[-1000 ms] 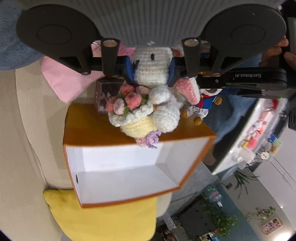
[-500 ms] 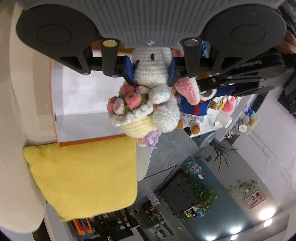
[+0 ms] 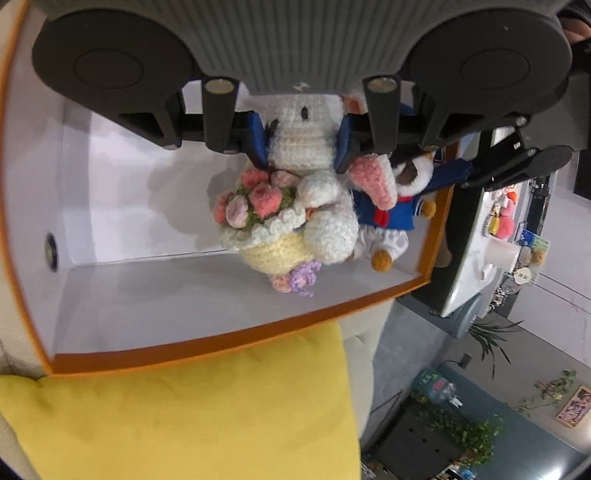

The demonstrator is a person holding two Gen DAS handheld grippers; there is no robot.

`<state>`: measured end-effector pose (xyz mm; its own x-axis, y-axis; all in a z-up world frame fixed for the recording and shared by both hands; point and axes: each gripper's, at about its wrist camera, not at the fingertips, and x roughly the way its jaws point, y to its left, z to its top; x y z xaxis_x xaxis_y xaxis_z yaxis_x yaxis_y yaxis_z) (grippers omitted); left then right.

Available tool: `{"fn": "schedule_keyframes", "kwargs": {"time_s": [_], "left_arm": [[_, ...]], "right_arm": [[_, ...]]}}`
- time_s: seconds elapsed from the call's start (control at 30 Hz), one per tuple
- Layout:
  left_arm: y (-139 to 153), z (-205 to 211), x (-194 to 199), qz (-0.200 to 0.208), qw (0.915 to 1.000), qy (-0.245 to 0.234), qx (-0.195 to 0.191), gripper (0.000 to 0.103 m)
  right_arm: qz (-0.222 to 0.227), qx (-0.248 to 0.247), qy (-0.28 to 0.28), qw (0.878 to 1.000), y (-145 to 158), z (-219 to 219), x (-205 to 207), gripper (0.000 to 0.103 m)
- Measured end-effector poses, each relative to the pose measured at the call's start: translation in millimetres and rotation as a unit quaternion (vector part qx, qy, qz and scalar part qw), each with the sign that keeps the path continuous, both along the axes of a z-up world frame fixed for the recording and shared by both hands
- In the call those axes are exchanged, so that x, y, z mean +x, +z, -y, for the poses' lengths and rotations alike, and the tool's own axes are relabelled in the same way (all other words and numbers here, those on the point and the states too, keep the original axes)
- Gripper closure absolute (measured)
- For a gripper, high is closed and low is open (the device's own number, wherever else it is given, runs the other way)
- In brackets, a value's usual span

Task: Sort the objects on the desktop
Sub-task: 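Lift both held plush toys and carry them over the orange box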

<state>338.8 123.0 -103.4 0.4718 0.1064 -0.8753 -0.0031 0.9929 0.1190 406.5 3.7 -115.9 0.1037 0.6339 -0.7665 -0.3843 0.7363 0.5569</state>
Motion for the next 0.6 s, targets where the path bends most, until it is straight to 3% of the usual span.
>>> {"fn": "schedule_keyframes", "kwargs": {"time_s": [0.23, 0.6], "left_arm": [[-13.9, 6.3, 10.7, -0.002, 0.9991, -0.017, 0.038, 0.051], [-26.0, 8.7, 12.4, 0.017, 0.9949, -0.051, 0.086, 0.046]], "right_arm": [[-0.022, -0.001, 0.033, 0.999, -28.5, -21.7, 7.2, 0.063], [-0.024, 0.002, 0.061, 0.998, -43.9, -36.8, 13.6, 0.062]]}}
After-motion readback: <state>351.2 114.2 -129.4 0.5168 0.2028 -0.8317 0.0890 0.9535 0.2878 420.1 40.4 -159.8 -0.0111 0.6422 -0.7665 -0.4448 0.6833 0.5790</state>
